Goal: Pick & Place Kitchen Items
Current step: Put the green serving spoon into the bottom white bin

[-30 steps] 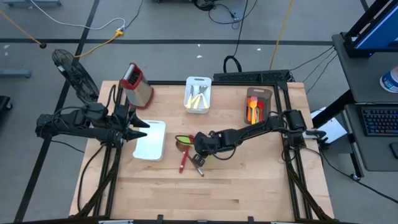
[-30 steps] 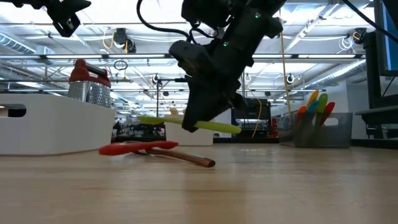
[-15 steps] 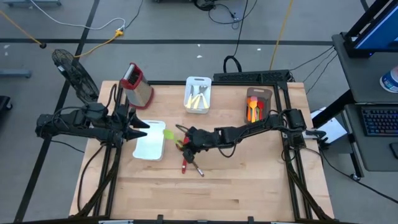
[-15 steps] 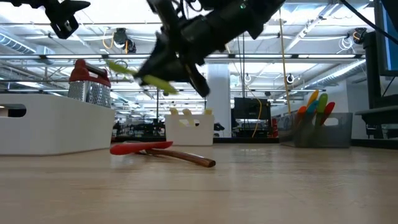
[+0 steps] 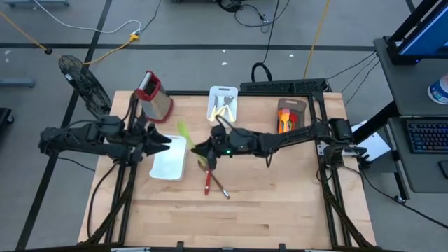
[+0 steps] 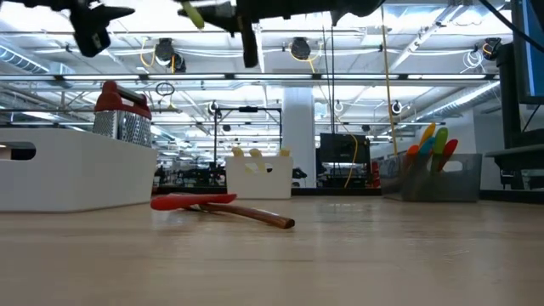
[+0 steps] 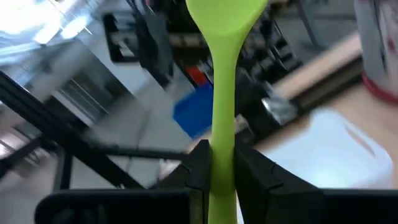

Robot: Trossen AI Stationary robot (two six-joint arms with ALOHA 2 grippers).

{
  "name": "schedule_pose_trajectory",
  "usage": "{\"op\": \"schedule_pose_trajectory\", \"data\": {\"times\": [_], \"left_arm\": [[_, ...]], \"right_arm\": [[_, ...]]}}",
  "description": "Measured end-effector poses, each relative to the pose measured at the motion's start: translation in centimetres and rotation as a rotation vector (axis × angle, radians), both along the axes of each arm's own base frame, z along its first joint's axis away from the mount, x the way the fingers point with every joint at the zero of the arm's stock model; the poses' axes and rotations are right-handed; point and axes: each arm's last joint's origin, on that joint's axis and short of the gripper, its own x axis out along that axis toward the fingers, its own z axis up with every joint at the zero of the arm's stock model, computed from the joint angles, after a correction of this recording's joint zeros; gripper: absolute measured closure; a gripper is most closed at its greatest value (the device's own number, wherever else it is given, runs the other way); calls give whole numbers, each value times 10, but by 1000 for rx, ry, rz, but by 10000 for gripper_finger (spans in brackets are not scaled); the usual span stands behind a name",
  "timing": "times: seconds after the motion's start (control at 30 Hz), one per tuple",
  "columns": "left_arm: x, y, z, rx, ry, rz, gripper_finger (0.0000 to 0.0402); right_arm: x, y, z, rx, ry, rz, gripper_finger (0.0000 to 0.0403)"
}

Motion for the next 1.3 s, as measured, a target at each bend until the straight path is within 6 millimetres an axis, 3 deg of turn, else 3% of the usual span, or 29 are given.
{"op": "schedule_pose_trajectory", "data": {"times": [0.13,0.43,1.03,1.3], "left_arm": [[21,-2,3,-49,-32,-4,188],[62,-4,5,-44,-118,6,188],[70,2,2,-28,-117,228,188],[87,2,-7,-50,-90,246,188]], "right_arm": [[1,-6,11,-9,-118,-10,366],[1,-11,13,-10,-144,-22,366],[1,-10,4,-67,-51,-144,366],[1,-11,4,-76,-50,-171,366]]}}
